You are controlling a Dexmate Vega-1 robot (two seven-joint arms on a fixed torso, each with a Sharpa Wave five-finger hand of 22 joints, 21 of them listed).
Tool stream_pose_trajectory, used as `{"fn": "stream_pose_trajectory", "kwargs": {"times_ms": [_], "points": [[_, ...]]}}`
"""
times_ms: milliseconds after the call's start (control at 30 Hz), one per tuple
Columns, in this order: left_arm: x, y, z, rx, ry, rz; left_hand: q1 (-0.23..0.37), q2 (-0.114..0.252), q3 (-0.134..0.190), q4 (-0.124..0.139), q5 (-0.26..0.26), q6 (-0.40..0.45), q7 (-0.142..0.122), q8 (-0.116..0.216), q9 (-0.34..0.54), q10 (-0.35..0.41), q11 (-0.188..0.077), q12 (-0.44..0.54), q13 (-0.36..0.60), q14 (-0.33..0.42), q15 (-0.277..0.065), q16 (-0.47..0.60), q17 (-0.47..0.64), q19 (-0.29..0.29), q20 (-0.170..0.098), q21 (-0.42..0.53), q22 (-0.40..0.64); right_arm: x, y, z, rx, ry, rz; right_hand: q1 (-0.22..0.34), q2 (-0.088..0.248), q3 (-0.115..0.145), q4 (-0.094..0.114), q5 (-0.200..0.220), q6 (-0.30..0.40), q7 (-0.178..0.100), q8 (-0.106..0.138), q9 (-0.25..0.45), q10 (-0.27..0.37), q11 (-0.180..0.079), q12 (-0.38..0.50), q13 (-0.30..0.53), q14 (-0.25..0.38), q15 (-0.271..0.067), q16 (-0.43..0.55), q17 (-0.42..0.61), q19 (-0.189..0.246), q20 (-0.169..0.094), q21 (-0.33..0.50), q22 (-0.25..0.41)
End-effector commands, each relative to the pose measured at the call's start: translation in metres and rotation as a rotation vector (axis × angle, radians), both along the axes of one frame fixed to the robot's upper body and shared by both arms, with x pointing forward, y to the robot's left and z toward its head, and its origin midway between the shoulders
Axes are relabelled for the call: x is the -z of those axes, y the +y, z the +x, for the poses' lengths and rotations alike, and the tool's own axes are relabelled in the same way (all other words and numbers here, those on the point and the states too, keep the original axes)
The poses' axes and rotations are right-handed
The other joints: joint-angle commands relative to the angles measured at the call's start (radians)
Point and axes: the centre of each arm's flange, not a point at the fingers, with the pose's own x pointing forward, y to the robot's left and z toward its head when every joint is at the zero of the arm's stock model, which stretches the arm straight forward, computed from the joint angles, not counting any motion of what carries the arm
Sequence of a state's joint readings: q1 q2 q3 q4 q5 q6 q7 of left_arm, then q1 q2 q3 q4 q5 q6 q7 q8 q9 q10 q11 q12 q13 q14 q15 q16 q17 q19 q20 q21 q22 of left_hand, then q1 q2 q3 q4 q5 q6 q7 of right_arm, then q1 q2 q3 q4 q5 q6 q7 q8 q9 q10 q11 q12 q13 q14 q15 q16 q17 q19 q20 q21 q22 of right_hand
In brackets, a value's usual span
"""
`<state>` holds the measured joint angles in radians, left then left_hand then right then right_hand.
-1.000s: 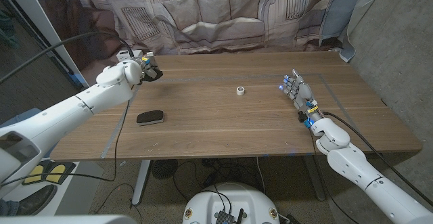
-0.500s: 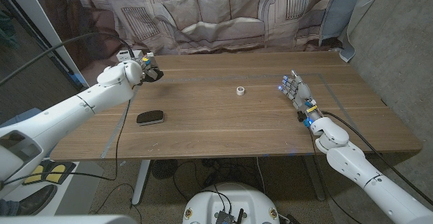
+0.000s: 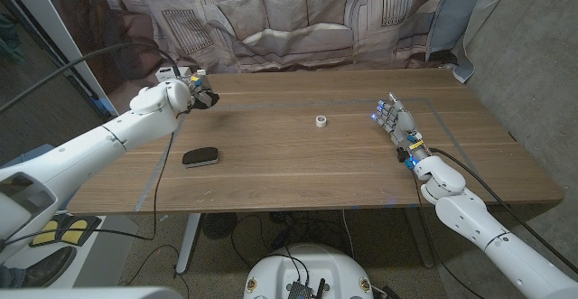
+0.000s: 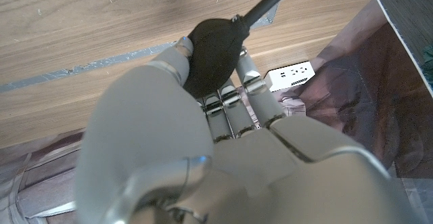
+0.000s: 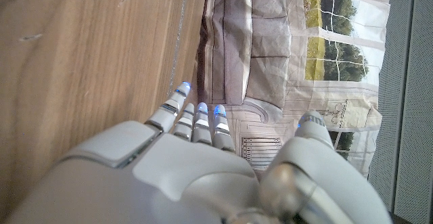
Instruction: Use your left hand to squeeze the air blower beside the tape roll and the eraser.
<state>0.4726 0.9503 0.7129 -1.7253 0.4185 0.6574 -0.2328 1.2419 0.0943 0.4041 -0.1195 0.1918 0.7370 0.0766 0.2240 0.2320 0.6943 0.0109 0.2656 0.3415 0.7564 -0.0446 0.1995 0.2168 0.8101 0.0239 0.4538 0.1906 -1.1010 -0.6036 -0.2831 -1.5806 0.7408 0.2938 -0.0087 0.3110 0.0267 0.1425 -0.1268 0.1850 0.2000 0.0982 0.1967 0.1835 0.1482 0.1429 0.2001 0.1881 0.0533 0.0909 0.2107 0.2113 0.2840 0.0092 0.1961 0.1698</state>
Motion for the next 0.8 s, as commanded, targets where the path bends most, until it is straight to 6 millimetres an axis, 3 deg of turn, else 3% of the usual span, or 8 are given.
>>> {"fn": "stream_pose_trajectory", "kwargs": {"times_ms": [33, 367, 600, 800], "points": [[-0.005, -0.001, -0.002, -0.003, 0.010, 0.025, -0.010, -0.004, -0.007, -0.001, -0.001, -0.017, 0.000, -0.011, 0.002, -0.017, 0.001, -0.008, 0.004, -0.020, 0.008, -0.005, 0.003, -0.025, 0.002, -0.008, 0.001, -0.002, -0.002, -0.005, 0.015, -0.021, 0.009, -0.002, 0.008, 0.000, -0.003, -0.002, 0.005, 0.008, -0.003, 0.002, 0.005, -0.001, 0.000, 0.006, 0.003, 0.002, -0.001, 0.003, 0.007, 0.000, -0.001, 0.003], [-0.012, 0.000, -0.010, -0.014, 0.008, 0.046, -0.032, -0.013, -0.025, -0.002, -0.002, -0.042, 0.002, -0.020, 0.001, -0.041, 0.000, -0.020, 0.007, -0.058, 0.016, -0.007, 0.004, -0.046, 0.005, -0.014, 0.000, -0.001, -0.003, -0.007, 0.021, -0.028, 0.011, -0.001, 0.009, 0.000, -0.004, -0.002, 0.007, 0.008, -0.003, 0.002, 0.012, -0.001, 0.002, 0.006, 0.008, 0.002, 0.001, 0.003, 0.011, 0.000, 0.000, 0.003], [-0.013, 0.000, -0.014, -0.016, 0.020, 0.060, -0.089, -0.035, -0.061, 0.016, -0.008, -0.059, -0.002, -0.024, -0.001, -0.056, -0.004, -0.030, 0.006, -0.080, 0.021, -0.005, 0.004, -0.061, 0.010, -0.020, -0.002, -0.002, -0.005, -0.010, 0.026, -0.029, 0.004, 0.002, 0.011, 0.002, -0.005, -0.002, 0.009, 0.008, -0.002, 0.002, 0.013, -0.001, 0.002, 0.006, 0.008, 0.002, 0.001, 0.003, 0.012, 0.000, 0.000, 0.003], [-0.013, -0.001, -0.015, -0.016, 0.022, 0.066, -0.107, -0.038, -0.068, 0.021, -0.008, -0.064, -0.002, -0.025, -0.002, -0.056, -0.001, -0.032, 0.004, -0.081, 0.022, -0.003, 0.002, -0.061, 0.009, -0.020, -0.002, -0.001, -0.008, -0.013, 0.034, -0.030, 0.011, 0.007, 0.014, 0.004, -0.007, -0.002, 0.009, 0.007, -0.002, 0.002, 0.013, 0.000, 0.002, 0.006, 0.010, 0.003, 0.001, 0.002, 0.012, 0.000, 0.000, 0.003]]}}
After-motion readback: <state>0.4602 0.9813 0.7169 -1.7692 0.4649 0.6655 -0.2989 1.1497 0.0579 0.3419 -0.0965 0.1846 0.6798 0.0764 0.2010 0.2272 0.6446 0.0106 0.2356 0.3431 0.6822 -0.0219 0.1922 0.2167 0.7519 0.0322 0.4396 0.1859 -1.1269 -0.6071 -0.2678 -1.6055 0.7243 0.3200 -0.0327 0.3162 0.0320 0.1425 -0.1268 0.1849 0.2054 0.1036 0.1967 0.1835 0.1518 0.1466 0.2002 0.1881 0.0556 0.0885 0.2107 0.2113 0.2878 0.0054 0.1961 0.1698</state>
